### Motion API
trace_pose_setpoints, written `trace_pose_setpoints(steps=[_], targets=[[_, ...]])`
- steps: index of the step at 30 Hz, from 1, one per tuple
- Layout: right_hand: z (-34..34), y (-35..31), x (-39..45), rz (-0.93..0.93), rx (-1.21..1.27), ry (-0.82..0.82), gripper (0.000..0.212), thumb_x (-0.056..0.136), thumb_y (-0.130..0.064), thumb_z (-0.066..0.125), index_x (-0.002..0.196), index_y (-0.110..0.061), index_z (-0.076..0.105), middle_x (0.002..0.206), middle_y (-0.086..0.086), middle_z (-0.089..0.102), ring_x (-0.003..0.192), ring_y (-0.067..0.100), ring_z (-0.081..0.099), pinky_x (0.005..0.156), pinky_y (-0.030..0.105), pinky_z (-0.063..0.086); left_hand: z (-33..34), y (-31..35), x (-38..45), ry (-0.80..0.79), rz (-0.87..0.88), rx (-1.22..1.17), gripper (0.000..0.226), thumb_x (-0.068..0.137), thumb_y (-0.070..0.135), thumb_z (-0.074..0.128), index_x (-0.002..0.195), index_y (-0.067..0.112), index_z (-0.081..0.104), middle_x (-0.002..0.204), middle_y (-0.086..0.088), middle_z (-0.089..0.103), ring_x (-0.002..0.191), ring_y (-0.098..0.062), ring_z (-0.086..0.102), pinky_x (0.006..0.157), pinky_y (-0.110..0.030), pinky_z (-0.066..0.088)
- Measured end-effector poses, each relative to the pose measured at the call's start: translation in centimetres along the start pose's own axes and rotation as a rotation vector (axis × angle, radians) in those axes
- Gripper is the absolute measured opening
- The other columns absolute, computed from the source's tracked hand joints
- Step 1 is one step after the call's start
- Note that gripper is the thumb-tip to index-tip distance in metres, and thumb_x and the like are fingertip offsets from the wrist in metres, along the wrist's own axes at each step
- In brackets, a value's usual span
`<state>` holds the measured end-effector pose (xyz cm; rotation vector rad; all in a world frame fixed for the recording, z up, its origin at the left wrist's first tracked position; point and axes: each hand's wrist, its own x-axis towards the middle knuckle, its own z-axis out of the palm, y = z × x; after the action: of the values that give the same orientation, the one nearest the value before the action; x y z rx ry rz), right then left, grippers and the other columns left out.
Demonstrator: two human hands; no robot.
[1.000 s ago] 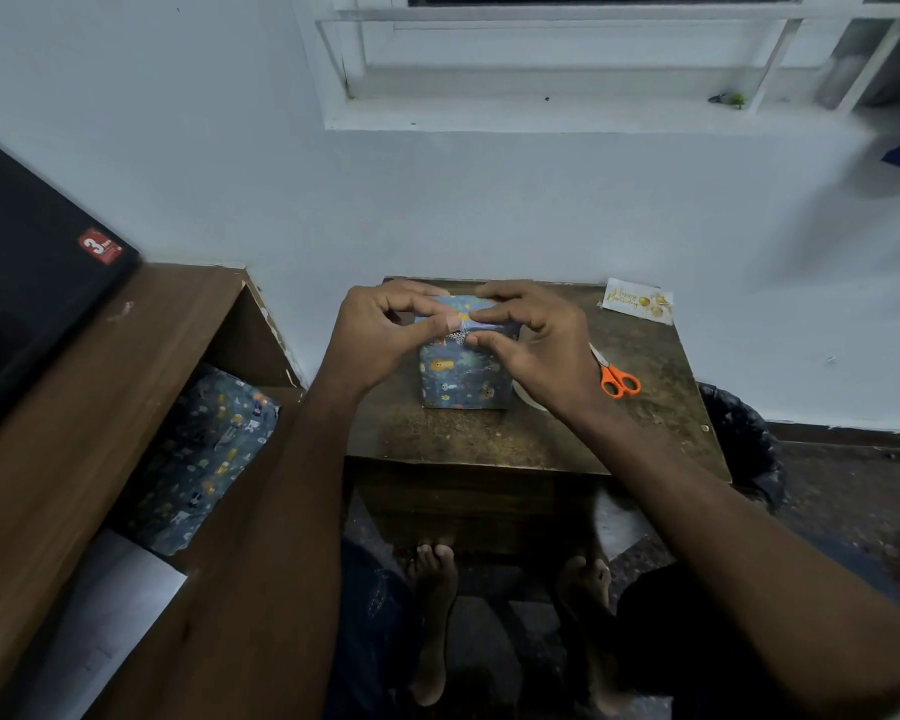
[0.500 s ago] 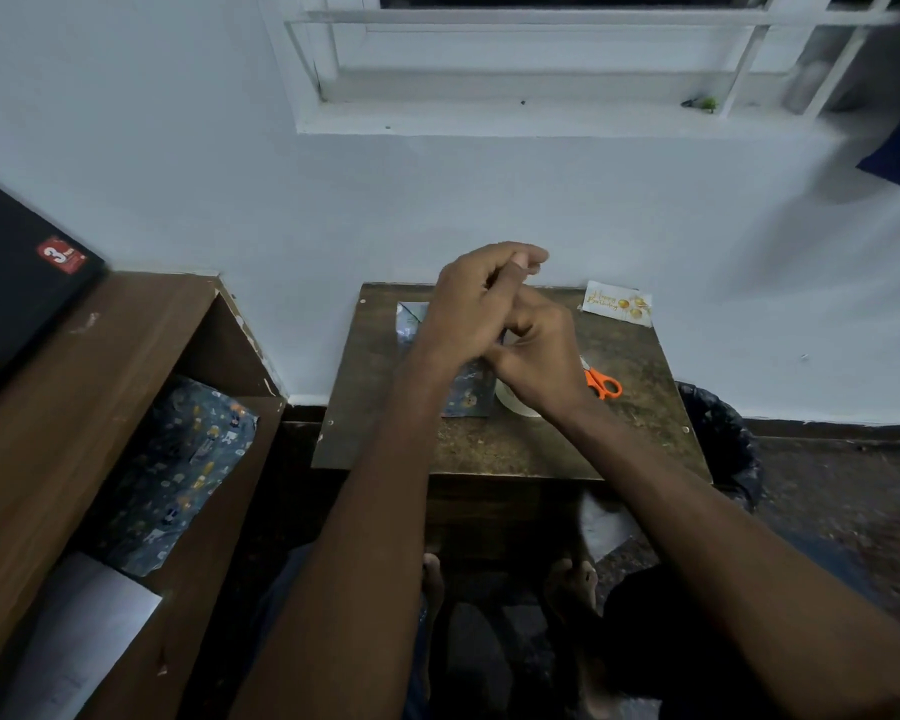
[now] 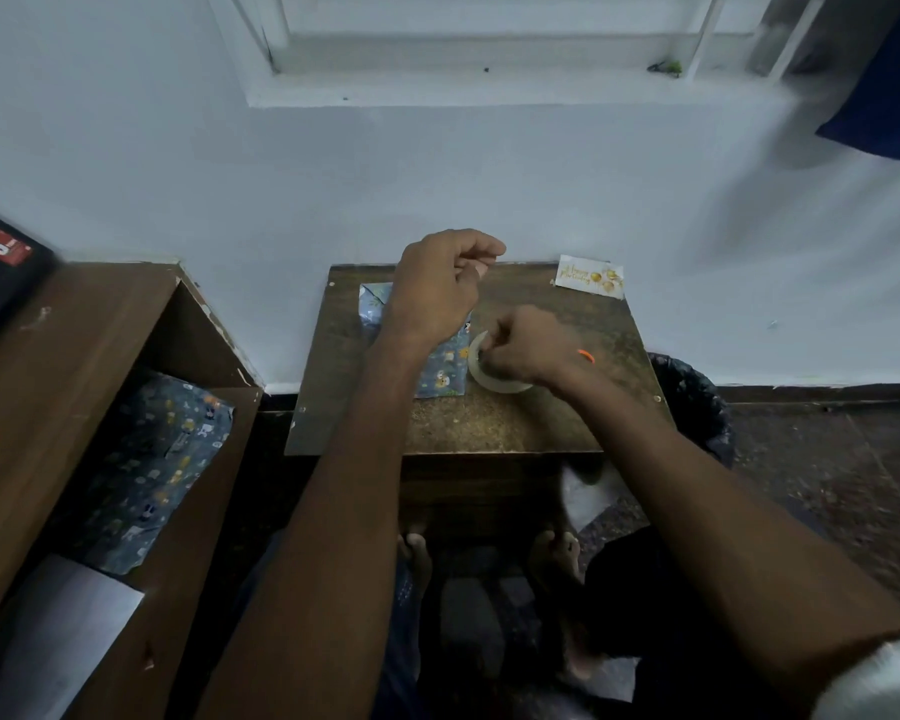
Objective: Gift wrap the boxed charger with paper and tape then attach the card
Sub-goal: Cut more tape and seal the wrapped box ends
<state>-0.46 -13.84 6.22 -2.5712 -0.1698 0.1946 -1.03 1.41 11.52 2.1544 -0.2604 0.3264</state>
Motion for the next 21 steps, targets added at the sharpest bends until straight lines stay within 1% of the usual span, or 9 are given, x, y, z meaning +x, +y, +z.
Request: trace_pose_setpoints(steps=[3,5,7,10,12,14,17,19,21], targets=[[1.6,-0.7,-0.5,-0.048,-0.229,-0.027,0.031,0.077,-0.025,0.077,0.057,-0.011,0.057,0.058,0.005,0.054,0.063,0.031,0.055,0.062,0.035,0.048,0.0,0.0,-0.2,0.026,0.012,0.002,0.033,0.098,-0.005,0.064,0.115,0.016,0.082,0.107,0.006,0.079,0.097,0.003,0.070,0.087,-0.006,0.052],[2.1,-0.9,-0.6,-0.065,-0.275,0.004,0.045,0.075,-0.031,0.080,0.053,-0.017,0.043,0.057,0.002,0.044,0.063,0.029,0.050,0.063,0.035,0.049,0.0,0.0,-0.3,0.029,0.006,0.002,0.032,0.098,-0.005,0.065,0.113,0.017,0.082,0.108,0.005,0.079,0.097,0.001,0.071,0.088,-0.007,0.052],[1.9,-1.1,-0.9,-0.048,-0.254,0.011,0.045,0.078,-0.027,0.078,0.055,-0.017,0.041,0.060,0.003,0.045,0.065,0.029,0.051,0.063,0.035,0.049,-0.1,0.0,-0.3,0.029,0.005,0.006,0.031,0.098,-0.004,0.065,0.113,0.017,0.082,0.109,0.005,0.079,0.097,0.001,0.070,0.088,-0.006,0.051],[0.9,-1.2,-1.2,-0.021,-0.178,0.025,0.041,0.081,-0.017,0.071,0.053,-0.011,0.042,0.055,0.004,0.042,0.057,0.026,0.045,0.051,0.028,0.031,-0.3,0.0,-0.2,0.032,-0.002,-0.003,0.031,0.099,-0.004,0.065,0.113,0.017,0.082,0.110,0.005,0.079,0.096,0.007,0.068,0.086,-0.003,0.049],[-0.7,-1.0,-1.2,-0.002,-0.124,0.042,0.027,0.083,-0.019,0.070,0.061,-0.005,0.061,0.060,0.008,0.058,0.061,0.027,0.056,0.050,0.029,0.036,-0.4,-0.1,-0.2,0.032,-0.002,-0.008,0.030,0.099,-0.003,0.065,0.113,0.017,0.082,0.111,0.006,0.078,0.094,0.012,0.066,0.086,-0.002,0.048],[-2.6,-0.5,-1.0,0.005,-0.011,0.060,0.017,0.085,-0.021,0.072,0.076,-0.008,0.075,0.072,0.007,0.072,0.069,0.022,0.066,0.060,0.031,0.048,-0.6,0.0,-0.2,0.027,0.001,-0.010,0.030,0.099,-0.003,0.064,0.113,0.017,0.082,0.111,0.006,0.077,0.094,0.015,0.065,0.085,-0.001,0.046],[-5.2,0.9,-1.2,0.049,0.333,0.079,0.015,0.087,-0.018,0.071,0.074,-0.015,0.077,0.073,0.000,0.076,0.070,0.015,0.068,0.069,0.032,0.053,-0.7,0.2,-0.2,0.017,-0.001,-0.005,0.028,0.101,0.000,0.064,0.113,0.017,0.082,0.112,0.006,0.077,0.096,0.011,0.066,0.085,0.000,0.045],[-6.5,1.5,-1.4,0.085,0.533,0.087,0.019,0.086,-0.016,0.068,0.070,-0.009,0.073,0.071,0.004,0.073,0.064,0.013,0.063,0.067,0.031,0.051,-0.7,0.2,-0.1,0.014,0.006,-0.006,0.027,0.101,0.001,0.064,0.113,0.016,0.082,0.112,0.004,0.078,0.097,0.007,0.067,0.085,-0.001,0.046],[-7.4,1.5,-1.7,0.125,0.669,0.104,0.019,0.086,-0.016,0.065,0.070,-0.005,0.065,0.069,0.011,0.063,0.057,0.013,0.054,0.057,0.022,0.043,-0.7,0.2,-0.1,0.016,0.008,-0.007,0.026,0.101,0.001,0.064,0.113,0.016,0.082,0.111,0.003,0.077,0.095,0.009,0.066,0.084,-0.001,0.045]])
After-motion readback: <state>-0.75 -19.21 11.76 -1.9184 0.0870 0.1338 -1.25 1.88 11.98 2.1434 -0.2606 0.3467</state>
